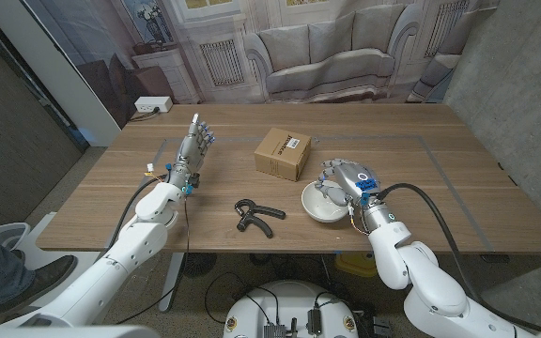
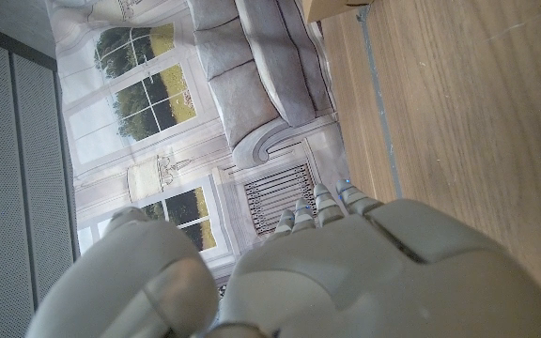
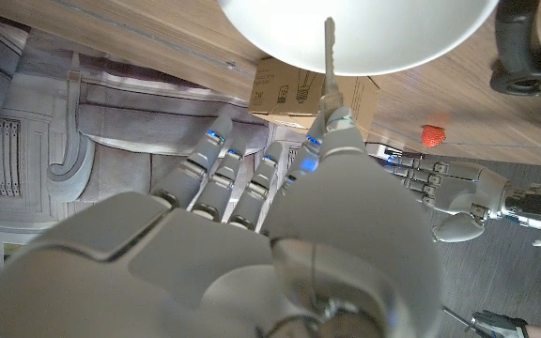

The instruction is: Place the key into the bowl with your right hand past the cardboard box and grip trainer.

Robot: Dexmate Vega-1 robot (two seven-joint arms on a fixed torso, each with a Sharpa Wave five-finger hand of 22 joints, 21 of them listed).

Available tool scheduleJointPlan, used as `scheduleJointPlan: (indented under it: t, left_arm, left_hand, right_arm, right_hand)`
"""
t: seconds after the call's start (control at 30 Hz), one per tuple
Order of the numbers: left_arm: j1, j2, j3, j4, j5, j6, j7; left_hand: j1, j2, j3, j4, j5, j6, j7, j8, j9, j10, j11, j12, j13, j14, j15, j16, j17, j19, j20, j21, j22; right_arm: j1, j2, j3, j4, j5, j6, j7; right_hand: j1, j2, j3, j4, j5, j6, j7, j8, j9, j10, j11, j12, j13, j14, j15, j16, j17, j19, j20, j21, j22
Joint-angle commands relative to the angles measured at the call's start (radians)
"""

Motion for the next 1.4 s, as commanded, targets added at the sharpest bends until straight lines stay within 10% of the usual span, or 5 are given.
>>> scheduleJointPlan:
  t: [0.03, 1.4]
  left_arm:
    - [-0.013, -0.003, 0.008, 0.007, 0.005, 0.007, 0.000]
    - [0.002, 0.000, 0.003, -0.005, 0.000, 0.003, 0.002]
  left_hand:
    - [0.007, -0.001, -0.004, 0.002, -0.003, 0.004, 0.002, 0.002, 0.004, 0.001, -0.001, 0.000, 0.002, 0.003, 0.002, -0.001, 0.002, -0.006, 0.001, -0.001, 0.004]
    - [0.013, 0.003, -0.009, 0.001, -0.004, 0.005, 0.003, 0.002, 0.004, 0.002, -0.001, 0.000, 0.002, 0.003, 0.003, -0.001, 0.002, -0.006, 0.000, -0.001, 0.004]
  right_arm:
    - [0.011, 0.002, -0.030, 0.000, -0.063, -0.042, 0.069]
    - [0.003, 0.030, -0.042, 0.012, -0.104, -0.075, 0.165]
  right_hand:
    - [0.003, 0.004, -0.004, -0.005, 0.003, 0.003, 0.004, 0.004, 0.005, 0.007, 0.000, 0.007, 0.002, -0.003, -0.103, 0.004, 0.001, -0.002, -0.072, -0.002, 0.002]
    - [0.017, -0.006, -0.001, -0.019, 0.008, 0.045, 0.014, 0.003, -0.016, 0.007, 0.027, 0.013, 0.002, -0.011, -0.087, 0.003, -0.001, -0.003, -0.059, -0.010, 0.001]
